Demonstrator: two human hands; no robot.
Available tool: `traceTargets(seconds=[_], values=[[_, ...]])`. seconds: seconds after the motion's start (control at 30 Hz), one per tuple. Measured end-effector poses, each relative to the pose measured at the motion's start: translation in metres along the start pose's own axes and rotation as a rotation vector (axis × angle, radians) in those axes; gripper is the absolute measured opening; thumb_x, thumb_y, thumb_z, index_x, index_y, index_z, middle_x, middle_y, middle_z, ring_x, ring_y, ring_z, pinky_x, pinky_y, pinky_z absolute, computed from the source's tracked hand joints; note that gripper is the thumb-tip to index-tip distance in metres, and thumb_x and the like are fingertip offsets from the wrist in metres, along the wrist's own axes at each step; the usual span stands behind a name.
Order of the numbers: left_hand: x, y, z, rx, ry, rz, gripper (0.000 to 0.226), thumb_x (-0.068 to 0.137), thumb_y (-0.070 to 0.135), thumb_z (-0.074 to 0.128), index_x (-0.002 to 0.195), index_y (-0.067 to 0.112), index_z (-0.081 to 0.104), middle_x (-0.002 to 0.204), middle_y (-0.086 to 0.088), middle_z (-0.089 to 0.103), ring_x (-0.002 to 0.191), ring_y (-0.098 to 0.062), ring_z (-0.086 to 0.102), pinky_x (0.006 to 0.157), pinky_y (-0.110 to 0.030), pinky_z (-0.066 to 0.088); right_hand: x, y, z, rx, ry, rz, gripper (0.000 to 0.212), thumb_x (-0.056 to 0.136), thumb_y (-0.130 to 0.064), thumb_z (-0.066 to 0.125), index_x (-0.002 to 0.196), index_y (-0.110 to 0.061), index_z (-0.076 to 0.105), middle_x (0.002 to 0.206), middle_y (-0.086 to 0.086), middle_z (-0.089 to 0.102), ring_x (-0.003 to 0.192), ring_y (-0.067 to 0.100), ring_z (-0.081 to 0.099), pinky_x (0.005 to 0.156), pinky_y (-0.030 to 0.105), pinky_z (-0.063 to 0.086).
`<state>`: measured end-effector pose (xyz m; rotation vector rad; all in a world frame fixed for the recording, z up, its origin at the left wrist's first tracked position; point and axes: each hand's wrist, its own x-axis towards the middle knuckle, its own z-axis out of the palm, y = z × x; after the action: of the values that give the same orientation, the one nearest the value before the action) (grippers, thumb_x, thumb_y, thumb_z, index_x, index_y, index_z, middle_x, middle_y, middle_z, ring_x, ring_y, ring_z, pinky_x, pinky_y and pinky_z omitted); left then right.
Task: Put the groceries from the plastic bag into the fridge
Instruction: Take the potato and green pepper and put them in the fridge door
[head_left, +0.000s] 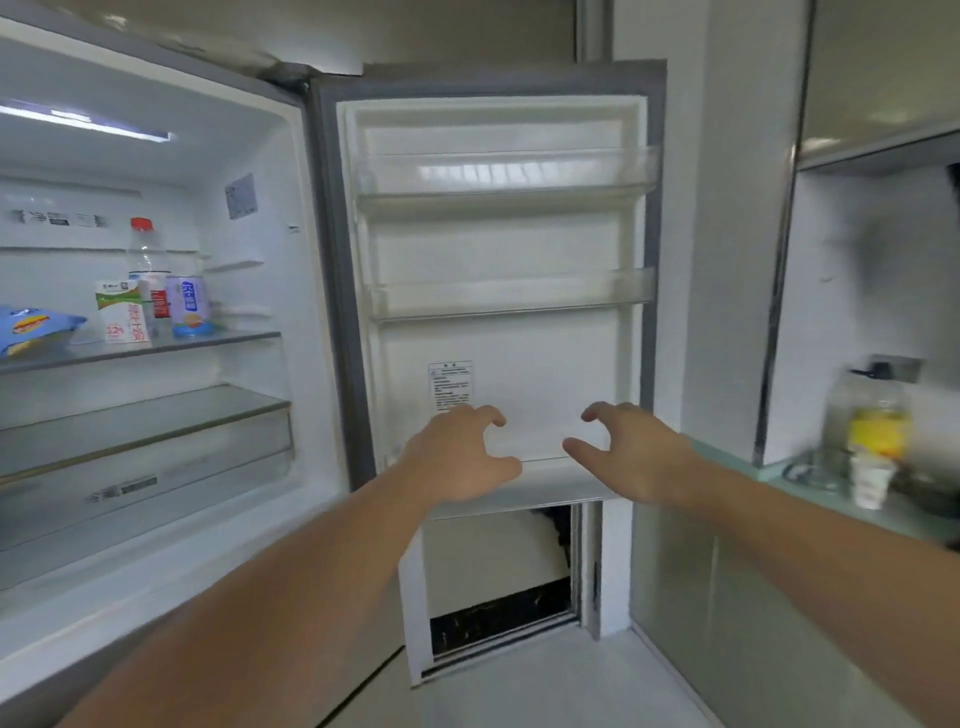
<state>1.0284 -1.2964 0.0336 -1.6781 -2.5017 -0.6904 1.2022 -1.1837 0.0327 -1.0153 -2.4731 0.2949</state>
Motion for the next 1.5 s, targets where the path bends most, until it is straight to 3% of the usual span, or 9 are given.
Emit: traceTargets(seconds=[0.37,0.57,0.73,0.9,1.2,1.37,1.5], values=[[0.044,0.143,0.108,-0.112,-0.174,0.476,0.058,0.080,0.045,0.064,0.135,0.031,0.048,0.133,0.005,0.049,0.124,-0.017,0.048,0.091,-0.024,0.040,-0.100,0.137,-0.055,-0.188,0.127,0.488,0.058,0.090,-0.059,0.044,0.138,-0.028,0.038,0.136,0.002,0.047,0.118,0.025,0.052,0.095,0.042,0.046],[0.060,0.195,0.161,-0.130,-0.307,0.751,0.063,0.075,0.050,0.062,0.134,0.036,0.046,0.141,0.006,0.045,0.127,-0.020,0.046,0.100,-0.039,0.044,-0.165,0.168,-0.055,-0.283,0.203,0.853,0.061,0.089,-0.059,0.045,0.141,-0.029,0.035,0.138,0.001,0.045,0.119,0.025,0.050,0.093,0.041,0.047],[0.036,0.245,0.198,-0.168,-0.400,0.989,0.061,0.075,0.046,0.064,0.133,0.038,0.046,0.135,0.012,0.047,0.125,-0.016,0.046,0.097,-0.034,0.044,-0.226,0.167,-0.057,-0.393,0.194,1.087,0.061,0.090,-0.057,0.045,0.144,-0.033,0.029,0.141,0.000,0.043,0.122,0.025,0.047,0.090,0.038,0.046],[-0.022,0.306,0.213,-0.226,-0.493,1.200,0.058,0.077,0.049,0.062,0.132,0.040,0.046,0.136,0.011,0.046,0.126,-0.015,0.043,0.099,-0.036,0.043,-0.306,0.150,-0.072,-0.452,0.246,1.303,0.061,0.091,-0.056,0.045,0.144,-0.033,0.028,0.140,-0.002,0.043,0.123,0.025,0.047,0.086,0.038,0.046],[-0.183,0.414,0.196,-0.318,-0.645,1.496,0.063,0.077,0.050,0.059,0.136,0.039,0.042,0.138,0.010,0.044,0.122,-0.016,0.046,0.092,-0.036,0.047,-0.477,0.096,-0.115,-0.513,0.361,1.648,0.064,0.089,-0.057,0.047,0.145,-0.034,0.028,0.145,-0.003,0.040,0.131,0.026,0.041,0.099,0.040,0.041],[-0.275,0.453,0.176,-0.355,-0.700,1.601,0.059,0.080,0.046,0.059,0.136,0.037,0.043,0.143,0.009,0.041,0.129,-0.016,0.040,0.096,-0.036,0.044,-0.566,0.067,-0.138,-0.516,0.429,1.759,0.056,0.088,-0.059,0.046,0.136,-0.031,0.039,0.134,-0.001,0.047,0.121,0.026,0.047,0.093,0.040,0.045],[-0.335,0.482,0.163,-0.394,-0.723,1.644,0.059,0.080,0.047,0.059,0.136,0.036,0.043,0.141,0.009,0.042,0.128,-0.016,0.042,0.099,-0.039,0.044,-0.624,0.053,-0.157,-0.530,0.493,1.801,0.060,0.088,-0.059,0.047,0.140,-0.032,0.036,0.140,-0.001,0.043,0.126,0.025,0.045,0.096,0.040,0.044]])
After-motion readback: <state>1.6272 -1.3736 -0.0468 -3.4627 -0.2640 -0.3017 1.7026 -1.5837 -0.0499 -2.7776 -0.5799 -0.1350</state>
